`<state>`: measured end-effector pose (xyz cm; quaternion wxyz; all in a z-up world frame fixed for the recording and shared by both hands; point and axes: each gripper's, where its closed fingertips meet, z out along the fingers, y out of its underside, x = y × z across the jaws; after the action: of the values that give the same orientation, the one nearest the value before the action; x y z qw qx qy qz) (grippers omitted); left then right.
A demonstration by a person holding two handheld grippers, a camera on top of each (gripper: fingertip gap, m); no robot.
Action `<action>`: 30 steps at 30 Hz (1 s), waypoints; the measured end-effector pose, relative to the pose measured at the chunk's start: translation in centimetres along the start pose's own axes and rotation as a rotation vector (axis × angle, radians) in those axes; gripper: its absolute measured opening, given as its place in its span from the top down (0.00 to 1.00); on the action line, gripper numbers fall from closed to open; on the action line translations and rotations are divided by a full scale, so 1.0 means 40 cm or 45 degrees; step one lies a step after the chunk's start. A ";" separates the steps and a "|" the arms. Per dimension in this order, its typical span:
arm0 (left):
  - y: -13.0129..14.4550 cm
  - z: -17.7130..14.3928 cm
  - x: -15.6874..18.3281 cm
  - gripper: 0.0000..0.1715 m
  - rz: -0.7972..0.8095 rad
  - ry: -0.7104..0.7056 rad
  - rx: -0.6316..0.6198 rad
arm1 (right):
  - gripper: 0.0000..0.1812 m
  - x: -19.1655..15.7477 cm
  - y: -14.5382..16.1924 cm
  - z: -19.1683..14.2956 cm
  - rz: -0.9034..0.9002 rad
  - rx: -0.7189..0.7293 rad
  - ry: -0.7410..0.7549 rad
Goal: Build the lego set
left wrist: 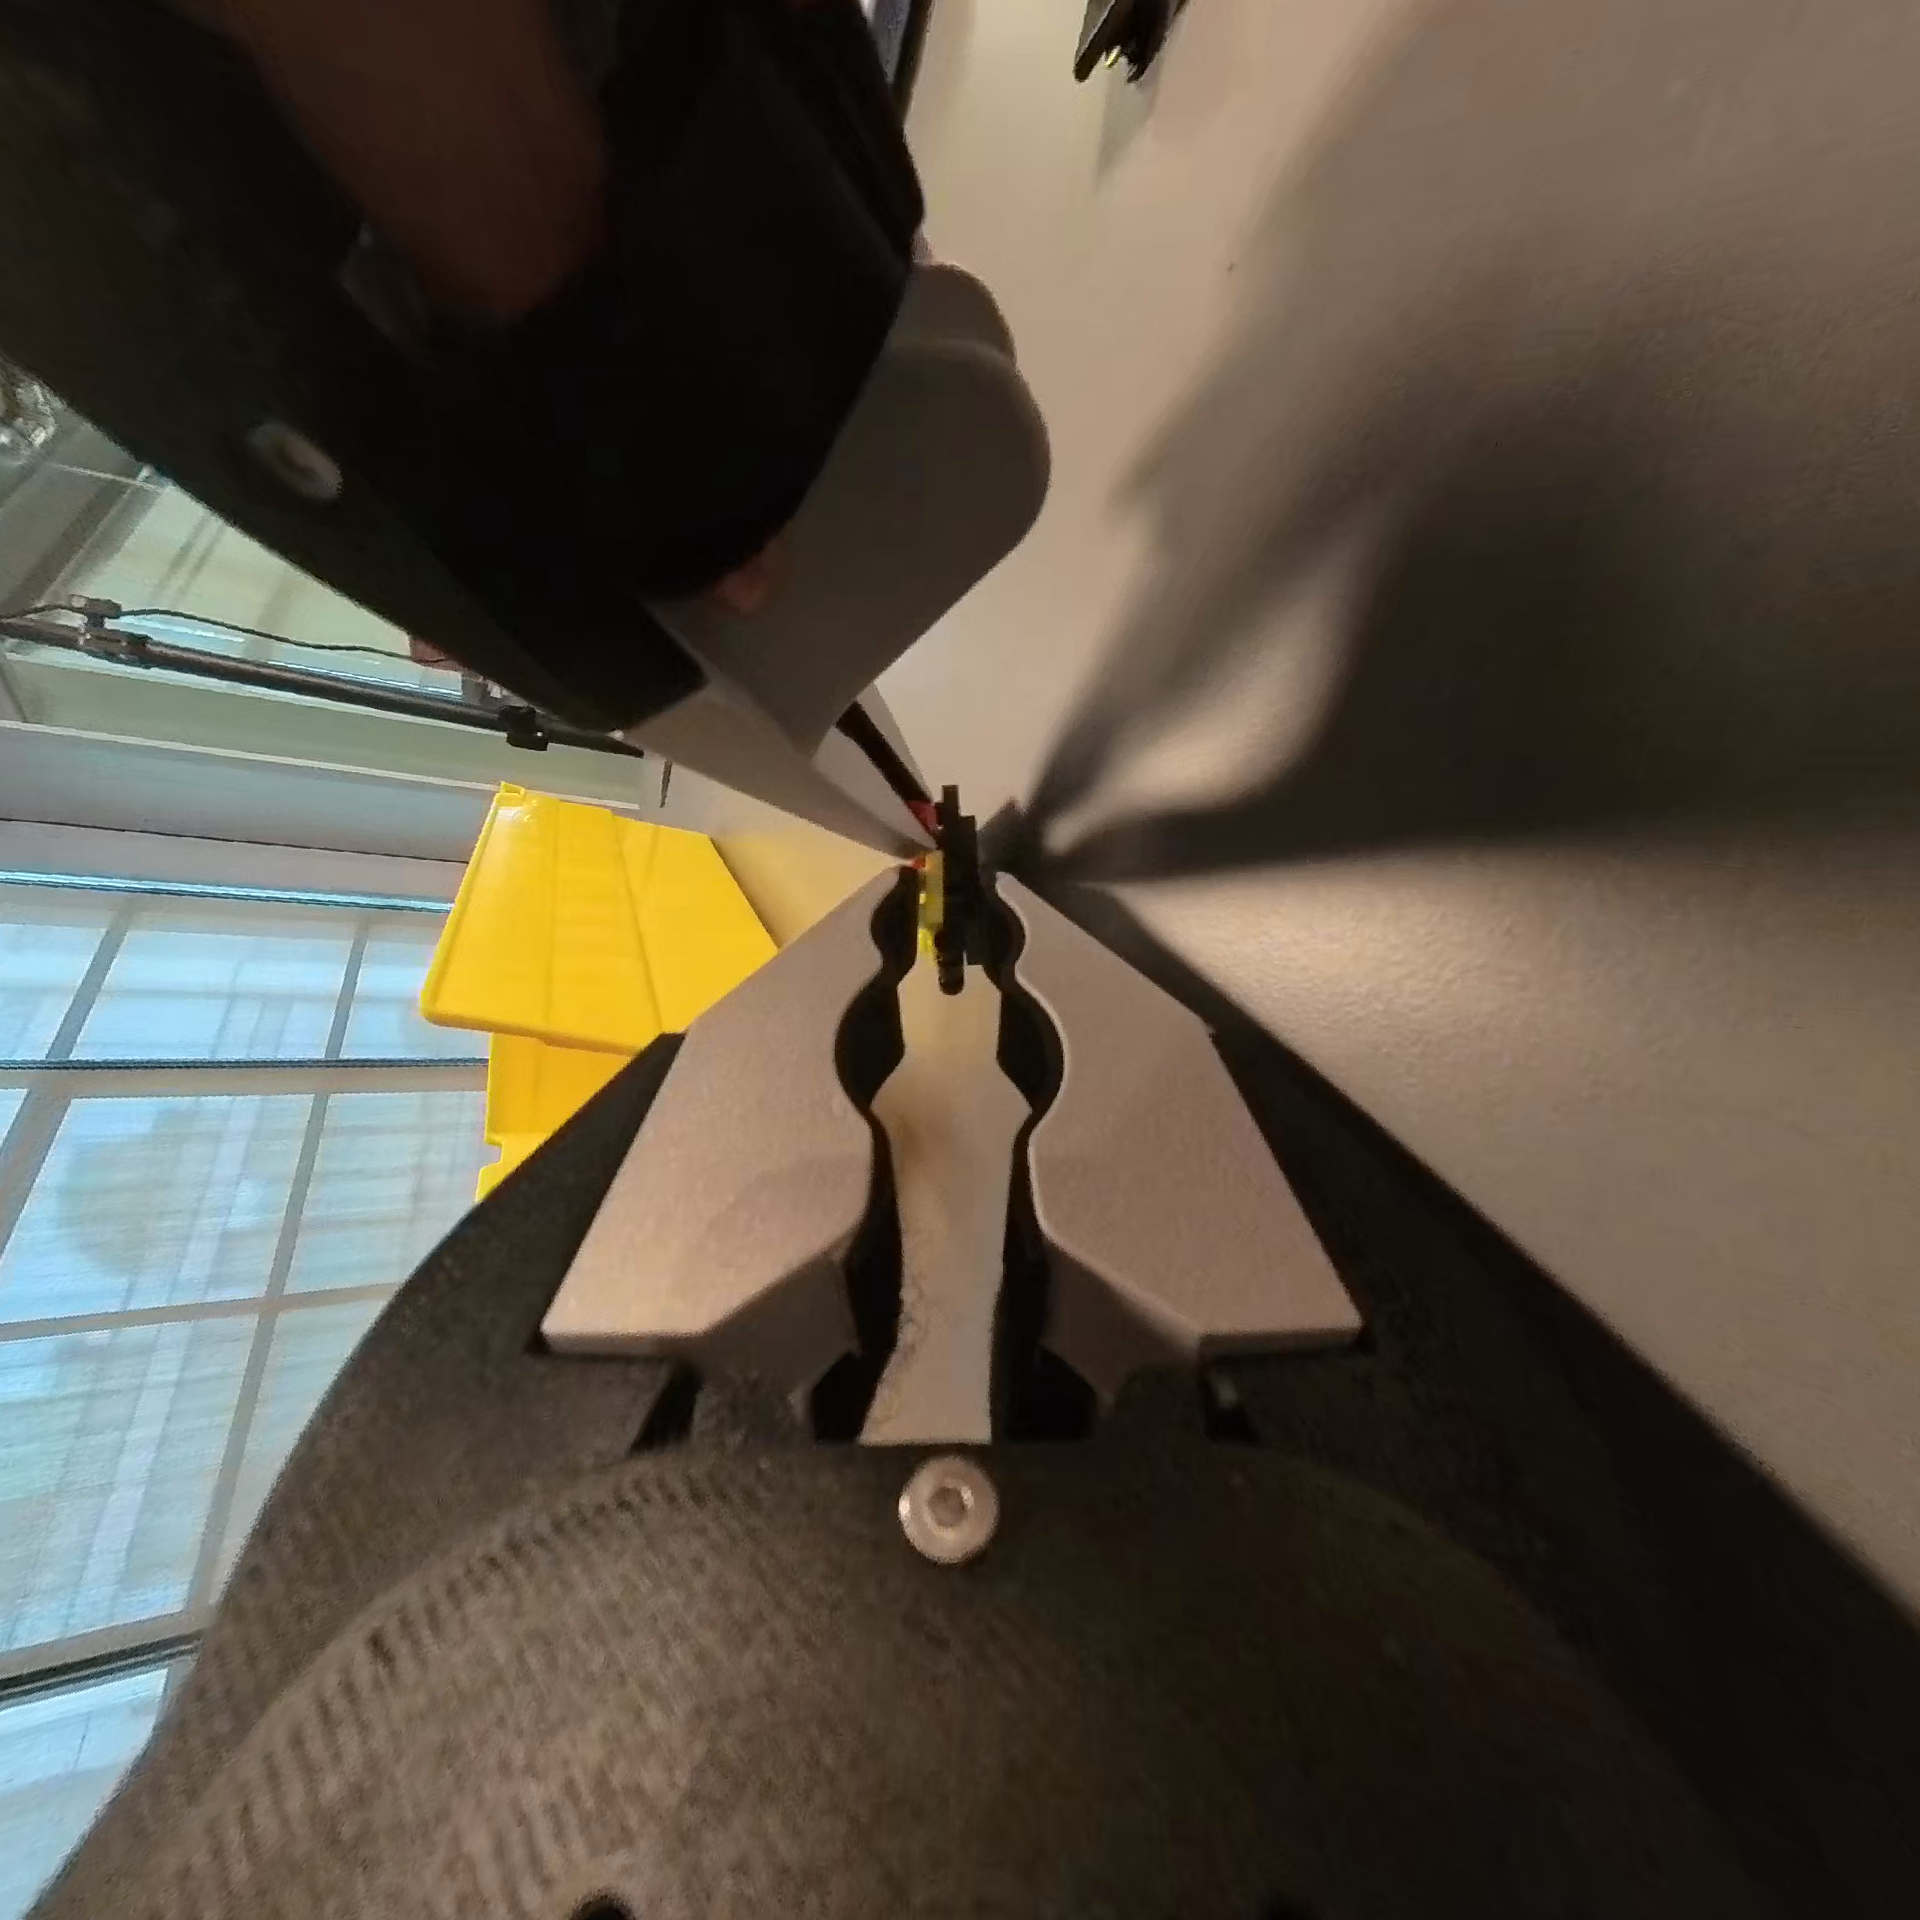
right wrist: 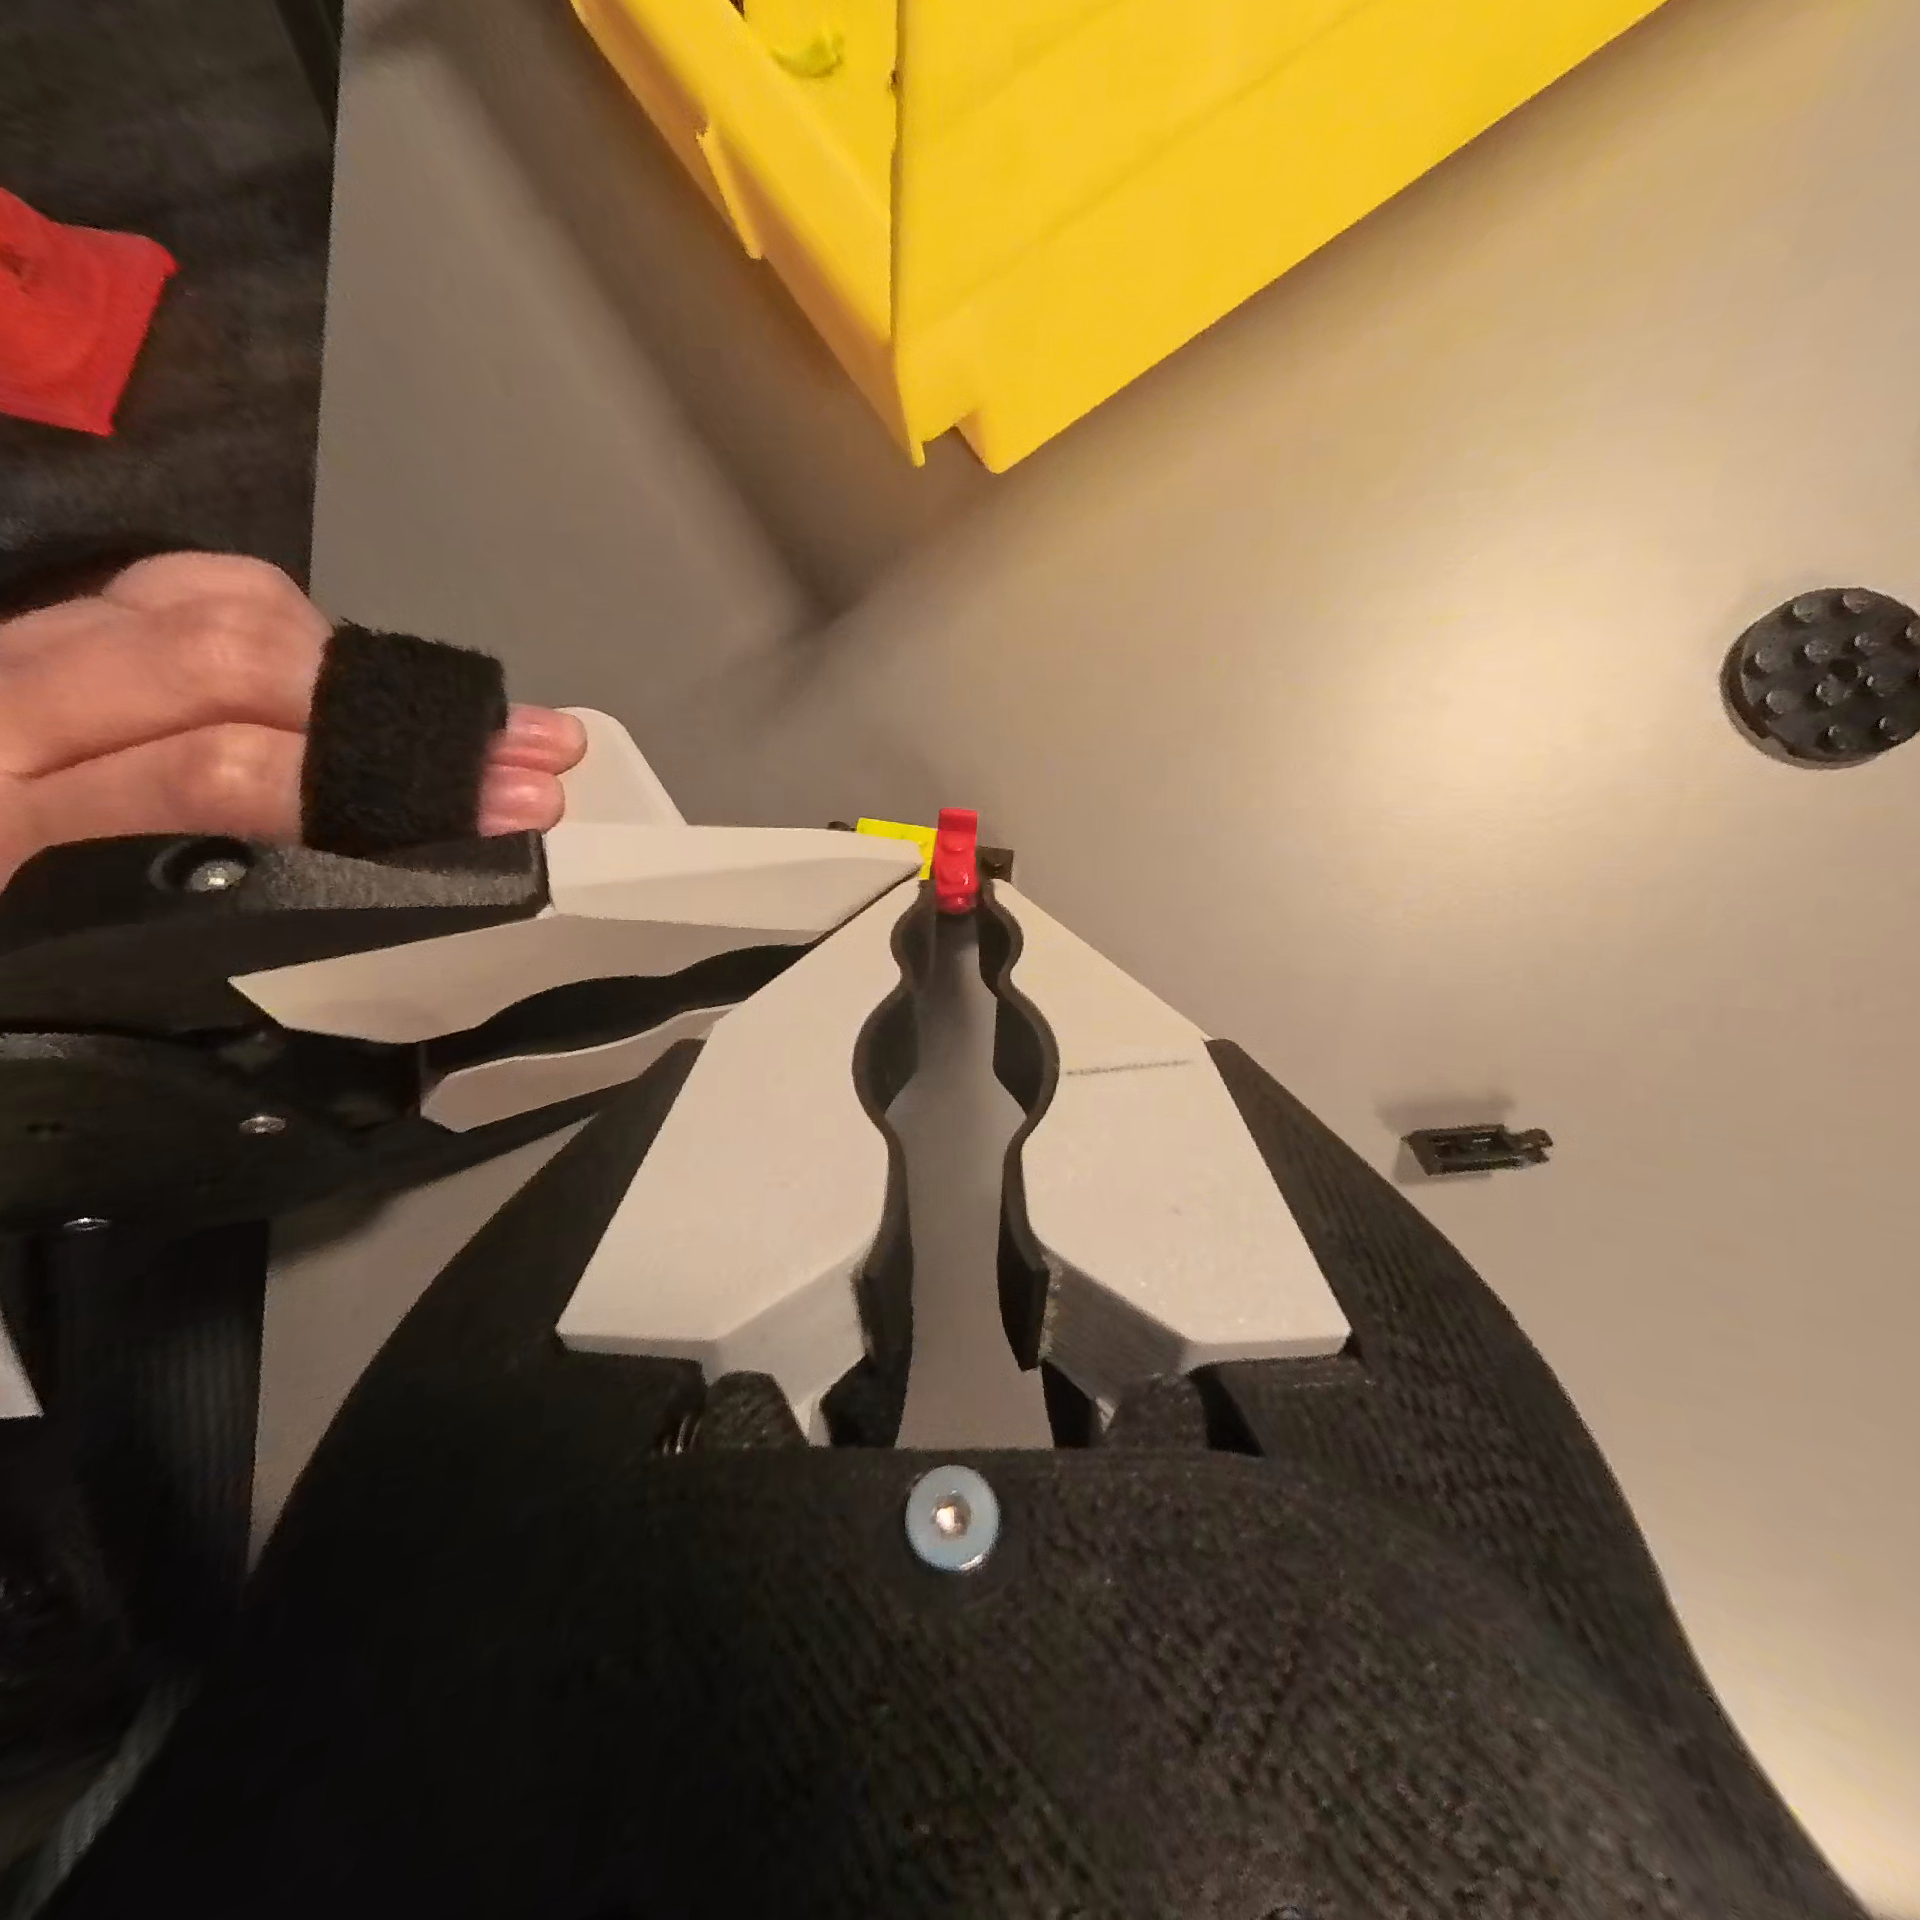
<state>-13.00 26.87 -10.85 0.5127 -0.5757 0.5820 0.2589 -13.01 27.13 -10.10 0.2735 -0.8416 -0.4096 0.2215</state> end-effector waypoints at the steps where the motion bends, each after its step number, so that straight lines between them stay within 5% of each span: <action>1: 0.000 0.000 0.000 0.94 -0.001 0.000 0.000 | 0.97 0.000 0.000 0.000 0.002 -0.007 -0.002; 23: -0.001 -0.001 -0.002 0.94 -0.006 0.000 0.009 | 0.95 -0.001 -0.002 0.002 0.134 -0.003 -0.131; 30: -0.002 -0.002 -0.002 0.94 -0.003 0.001 0.019 | 0.85 -0.002 -0.026 -0.023 0.040 0.129 -0.107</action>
<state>-12.96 26.82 -10.73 0.5171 -0.5726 0.5835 0.2536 -13.09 27.33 -8.74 0.2947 -0.8230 -0.3959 0.2814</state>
